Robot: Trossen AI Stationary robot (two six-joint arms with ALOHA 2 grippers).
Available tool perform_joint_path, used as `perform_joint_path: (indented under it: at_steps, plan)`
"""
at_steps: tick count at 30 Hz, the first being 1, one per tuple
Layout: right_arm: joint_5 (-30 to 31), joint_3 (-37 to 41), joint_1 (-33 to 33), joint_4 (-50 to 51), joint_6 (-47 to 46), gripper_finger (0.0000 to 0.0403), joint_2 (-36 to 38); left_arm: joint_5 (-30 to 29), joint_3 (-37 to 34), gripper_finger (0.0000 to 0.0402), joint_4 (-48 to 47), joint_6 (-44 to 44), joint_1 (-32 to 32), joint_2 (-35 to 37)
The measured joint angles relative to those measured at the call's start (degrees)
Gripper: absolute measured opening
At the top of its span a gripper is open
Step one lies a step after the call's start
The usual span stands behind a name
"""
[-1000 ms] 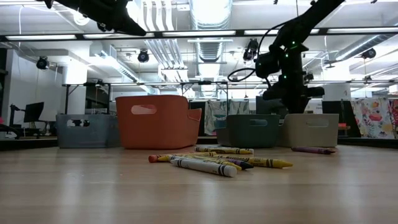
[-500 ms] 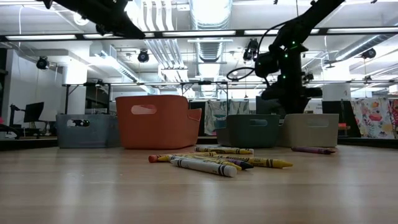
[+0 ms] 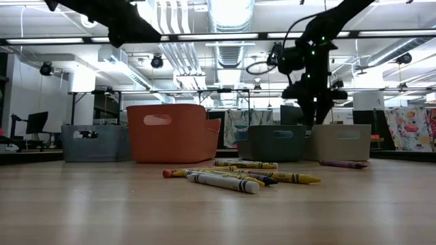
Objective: Sort crayons
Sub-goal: Put the purple crayon into the blue bin
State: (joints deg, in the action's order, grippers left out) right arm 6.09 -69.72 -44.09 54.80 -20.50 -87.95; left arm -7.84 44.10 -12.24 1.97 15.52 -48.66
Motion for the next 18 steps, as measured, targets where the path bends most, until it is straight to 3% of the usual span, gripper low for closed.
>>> perform_joint_path:
  at_steps: [9,18]
  plan:
    - [0.1,-1.5,4.5,-2.6,3.4,0.0153,5.2,0.0,0.0,0.0056,-3.2,9.0,-8.5,0.0]
    - [3.3,-1.5,11.5,-9.1,6.8,0.0152,12.8,-0.4,0.0,0.0056,-7.4,24.4,-16.3,-4.3]
